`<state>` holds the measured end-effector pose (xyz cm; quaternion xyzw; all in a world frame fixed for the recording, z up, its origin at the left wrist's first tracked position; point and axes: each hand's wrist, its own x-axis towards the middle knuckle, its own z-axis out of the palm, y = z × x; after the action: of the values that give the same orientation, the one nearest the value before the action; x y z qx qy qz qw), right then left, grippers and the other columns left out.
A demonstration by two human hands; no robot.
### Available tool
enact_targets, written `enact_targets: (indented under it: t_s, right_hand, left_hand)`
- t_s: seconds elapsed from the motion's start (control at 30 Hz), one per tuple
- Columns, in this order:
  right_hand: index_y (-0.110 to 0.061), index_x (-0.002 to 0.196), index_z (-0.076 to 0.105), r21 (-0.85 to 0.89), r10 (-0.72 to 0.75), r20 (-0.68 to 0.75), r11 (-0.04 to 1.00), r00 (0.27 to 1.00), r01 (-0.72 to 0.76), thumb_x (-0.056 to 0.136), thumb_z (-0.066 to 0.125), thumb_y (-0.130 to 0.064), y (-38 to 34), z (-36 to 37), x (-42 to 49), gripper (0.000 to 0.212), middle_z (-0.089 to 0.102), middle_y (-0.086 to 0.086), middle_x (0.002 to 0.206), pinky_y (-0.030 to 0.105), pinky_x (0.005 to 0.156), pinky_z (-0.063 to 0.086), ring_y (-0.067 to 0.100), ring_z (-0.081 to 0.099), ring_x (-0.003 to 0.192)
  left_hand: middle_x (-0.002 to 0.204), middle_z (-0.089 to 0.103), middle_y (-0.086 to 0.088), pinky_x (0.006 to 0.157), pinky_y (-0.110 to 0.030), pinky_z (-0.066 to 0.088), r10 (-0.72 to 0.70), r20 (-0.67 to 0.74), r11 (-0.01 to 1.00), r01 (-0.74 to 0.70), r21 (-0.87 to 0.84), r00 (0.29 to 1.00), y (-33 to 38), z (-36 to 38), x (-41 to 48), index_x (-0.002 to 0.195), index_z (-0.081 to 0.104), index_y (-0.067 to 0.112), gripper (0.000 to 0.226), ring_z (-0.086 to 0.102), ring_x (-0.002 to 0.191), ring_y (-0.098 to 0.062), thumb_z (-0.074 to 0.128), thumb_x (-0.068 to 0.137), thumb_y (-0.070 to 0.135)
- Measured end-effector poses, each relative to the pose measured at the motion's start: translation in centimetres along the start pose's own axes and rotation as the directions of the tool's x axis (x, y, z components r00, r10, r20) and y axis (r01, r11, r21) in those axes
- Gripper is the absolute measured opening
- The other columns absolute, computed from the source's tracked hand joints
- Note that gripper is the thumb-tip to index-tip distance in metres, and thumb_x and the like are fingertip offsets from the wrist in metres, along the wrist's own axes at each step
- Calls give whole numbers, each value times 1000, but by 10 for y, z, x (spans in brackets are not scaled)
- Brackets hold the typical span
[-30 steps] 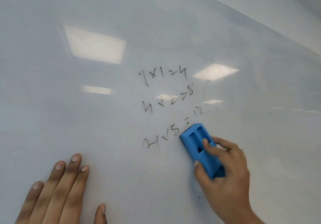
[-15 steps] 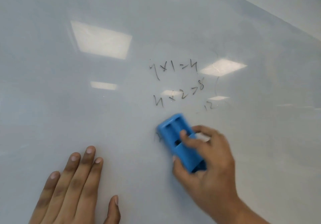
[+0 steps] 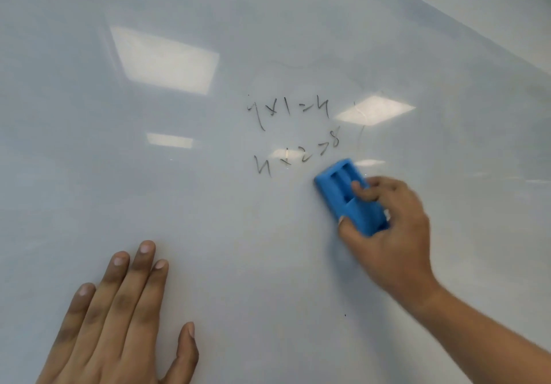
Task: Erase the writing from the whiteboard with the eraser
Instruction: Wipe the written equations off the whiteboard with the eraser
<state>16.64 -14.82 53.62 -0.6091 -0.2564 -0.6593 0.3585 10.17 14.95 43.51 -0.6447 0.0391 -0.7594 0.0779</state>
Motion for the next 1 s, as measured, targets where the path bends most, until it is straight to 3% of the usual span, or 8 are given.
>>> enact_targets:
  t_s: [0.17,0.5,0.63,0.67,0.7,0.73,0.77,1.0]
  right_hand:
    - [-27,110,66,0,-403,292,907,867,422,72,74,-31,1,-6,-35,39,65,2,119,37,81,50,20,59,91]
    - [-32,101,61,-10,102,-178,994,979,-106,68,66,-40,50,-23,12,35,59,-5,111,52,90,53,24,60,103]
    - [-34,83,76,-230,166,210,966,963,-116,56,92,-27,134,8,-108,33,62,-18,96,26,88,54,-5,62,79]
    - [-41,71,77,-143,120,360,987,925,-72,48,99,-44,155,22,-139,33,67,9,132,30,90,55,-15,57,62]
    - [-54,72,74,-18,-129,343,989,931,144,44,94,-69,166,24,-169,37,-7,-46,95,34,100,52,-36,-41,73]
    - [-58,83,73,59,-243,452,968,858,243,56,82,-81,158,13,-166,37,46,-46,97,24,108,42,-4,34,139]
    - [-54,98,72,86,-274,565,958,778,275,72,72,-80,124,-4,-150,36,51,-41,104,14,108,37,-29,49,89]
    - [-37,119,63,27,-129,-12,991,992,129,91,74,-41,80,-22,-12,31,55,-7,117,16,92,47,22,59,110]
  left_hand:
    - [155,37,-4,106,-54,35,8,-28,1000,-9,-18,1000,-1,7,1,137,47,7,67,34,144,-27,43,81,45]
    - [162,25,8,105,-51,31,6,-53,999,-9,-51,999,-3,16,5,136,42,11,68,21,151,-13,36,82,52]
    - [162,24,9,100,-56,36,-1,-59,998,-2,-63,998,-2,17,5,135,43,11,67,21,151,-14,36,82,52]
    - [163,24,9,100,-56,36,-4,-60,998,0,-68,998,-2,16,6,136,42,11,67,21,151,-13,36,82,52]
    - [163,23,10,101,-55,35,-3,-61,997,-2,-72,998,-2,16,6,136,42,12,68,21,151,-13,35,82,52]
    - [163,23,10,103,-53,33,5,-58,997,-9,-74,998,-2,16,7,136,41,12,68,21,151,-12,35,82,52]
    - [163,23,10,104,-51,32,12,-56,997,-16,-74,998,-2,16,7,137,41,13,68,21,151,-12,35,82,53]
    - [164,20,11,119,-36,15,37,-46,995,-42,-95,998,-3,20,17,131,44,11,66,19,151,-11,28,88,57]
